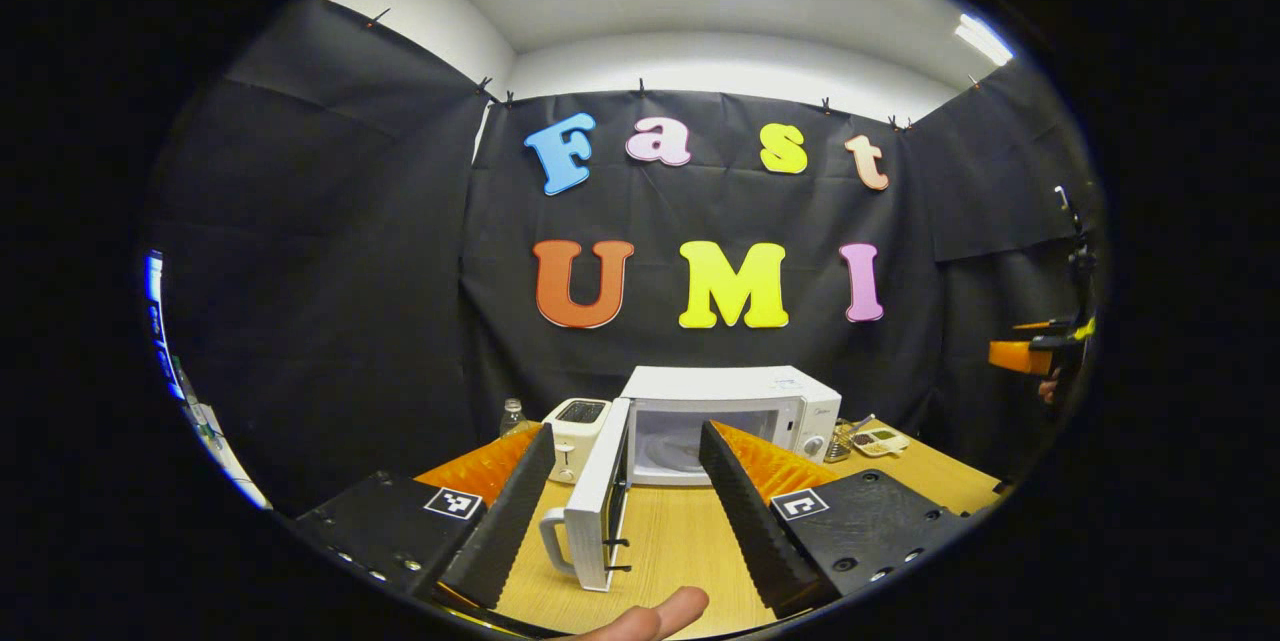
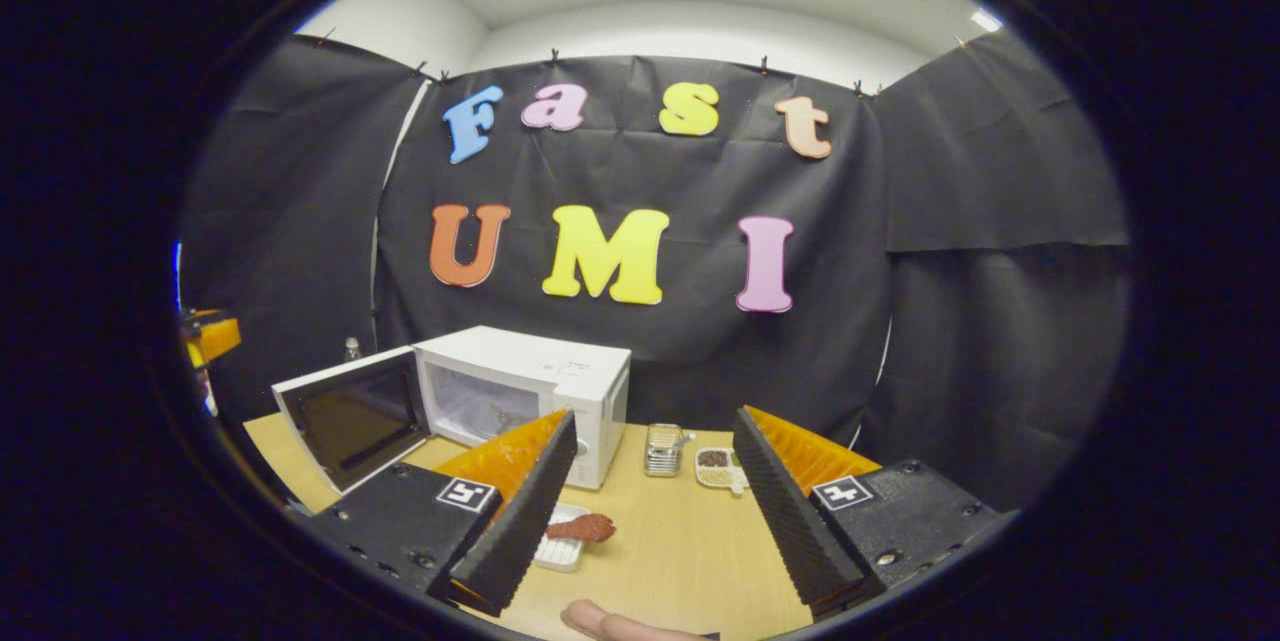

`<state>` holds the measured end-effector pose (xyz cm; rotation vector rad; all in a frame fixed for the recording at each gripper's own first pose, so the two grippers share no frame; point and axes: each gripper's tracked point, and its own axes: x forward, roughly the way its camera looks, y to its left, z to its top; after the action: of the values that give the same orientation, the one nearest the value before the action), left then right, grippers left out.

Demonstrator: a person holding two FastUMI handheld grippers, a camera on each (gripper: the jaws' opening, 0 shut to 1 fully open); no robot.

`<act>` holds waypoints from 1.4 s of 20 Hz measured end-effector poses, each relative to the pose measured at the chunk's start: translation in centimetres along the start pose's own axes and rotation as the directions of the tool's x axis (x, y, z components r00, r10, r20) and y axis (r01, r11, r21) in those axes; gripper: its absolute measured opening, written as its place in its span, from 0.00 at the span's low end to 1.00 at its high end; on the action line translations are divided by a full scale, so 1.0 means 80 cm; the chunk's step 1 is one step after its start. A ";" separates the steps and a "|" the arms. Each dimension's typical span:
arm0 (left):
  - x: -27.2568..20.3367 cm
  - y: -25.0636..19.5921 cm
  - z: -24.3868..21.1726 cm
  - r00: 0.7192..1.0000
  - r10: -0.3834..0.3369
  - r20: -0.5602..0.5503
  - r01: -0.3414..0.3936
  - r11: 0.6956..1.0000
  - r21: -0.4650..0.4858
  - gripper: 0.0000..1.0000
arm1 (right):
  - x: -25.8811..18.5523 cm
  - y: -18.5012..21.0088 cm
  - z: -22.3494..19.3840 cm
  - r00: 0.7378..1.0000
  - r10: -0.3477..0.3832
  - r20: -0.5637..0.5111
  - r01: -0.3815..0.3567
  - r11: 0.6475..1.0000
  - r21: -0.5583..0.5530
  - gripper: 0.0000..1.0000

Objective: Open the microwave oven with the left hand, put the food in, and close the microwave oven.

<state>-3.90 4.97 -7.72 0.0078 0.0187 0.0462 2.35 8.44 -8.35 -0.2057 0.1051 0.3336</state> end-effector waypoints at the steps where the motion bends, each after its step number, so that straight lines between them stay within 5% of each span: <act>1: 0.006 -0.006 0.011 1.000 -0.005 0.006 0.005 1.000 -0.008 0.89 | 0.012 -0.004 -0.011 0.999 0.009 -0.036 -0.009 1.000 0.001 1.00; 4: 0.025 -0.014 0.039 1.000 0.018 0.025 -0.017 1.000 -0.019 0.89 | 0.043 -0.015 -0.051 0.985 0.067 -0.160 -0.062 0.997 0.035 1.00; 5: 0.032 -0.023 0.047 0.999 0.015 0.030 -0.014 0.999 -0.029 0.89 | 0.054 -0.019 -0.063 0.977 0.088 -0.196 -0.078 0.995 0.054 0.91; 6: 0.035 -0.033 0.048 1.000 0.004 0.026 -0.003 0.999 -0.037 0.89 | 0.065 -0.020 -0.077 0.966 0.106 -0.234 -0.090 0.993 0.077 1.00; 7: 0.039 -0.041 0.048 1.000 -0.004 0.026 0.005 0.999 -0.041 0.89 | 0.076 -0.021 -0.092 0.954 0.133 -0.267 -0.107 0.988 0.110 0.91; 8: 0.046 -0.045 0.049 1.000 0.001 0.026 0.000 0.999 -0.036 0.90 | 0.086 -0.018 -0.110 0.937 0.164 -0.308 -0.126 0.982 0.140 1.00; 9: 0.053 -0.046 0.047 1.000 0.011 0.018 -0.011 1.000 -0.020 0.82 | 0.096 -0.015 -0.129 0.917 0.198 -0.346 -0.147 0.975 0.166 0.92; 10: 0.059 -0.051 0.039 1.000 0.019 0.004 -0.019 1.000 -0.003 0.92 | 0.104 -0.009 -0.145 0.898 0.235 -0.373 -0.174 0.966 0.189 1.00; 14: 0.074 -0.081 0.024 1.000 0.006 -0.021 -0.005 1.000 0.020 0.92 | 0.137 0.015 -0.217 0.779 0.391 -0.490 -0.224 0.904 0.365 0.93; 15: 0.077 -0.090 0.017 0.999 -0.008 -0.032 0.009 0.999 0.031 0.92 | 0.146 0.019 -0.233 0.749 0.427 -0.506 -0.223 0.883 0.414 0.81; 16: 0.078 -0.095 0.014 0.999 -0.013 -0.038 0.015 0.999 0.043 0.92 | 0.156 0.026 -0.246 0.722 0.461 -0.516 -0.225 0.862 0.454 0.92; 17: 0.081 -0.100 0.014 0.999 -0.020 -0.034 0.021 0.999 0.048 0.92 | 0.166 0.030 -0.257 0.696 0.488 -0.526 -0.223 0.844 0.488 0.78; 22: 0.080 -0.113 0.008 0.998 -0.031 -0.052 0.033 0.999 0.029 0.92 | 0.185 0.064 -0.303 0.553 0.639 -0.534 -0.217 0.729 0.649 0.61; 27: 0.072 -0.100 0.005 0.998 -0.028 -0.049 0.028 1.000 0.000 0.92 | 0.195 0.081 -0.322 0.479 0.703 -0.526 -0.230 0.678 0.698 0.39; 28: 0.070 -0.096 0.002 0.998 -0.023 -0.056 0.023 1.000 -0.004 0.92 | 0.193 0.085 -0.327 0.462 0.716 -0.523 -0.224 0.665 0.713 0.48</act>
<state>2.07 -2.48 -7.71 0.0026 0.0749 0.0231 12.76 13.91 -37.13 0.3132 1.1795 0.7888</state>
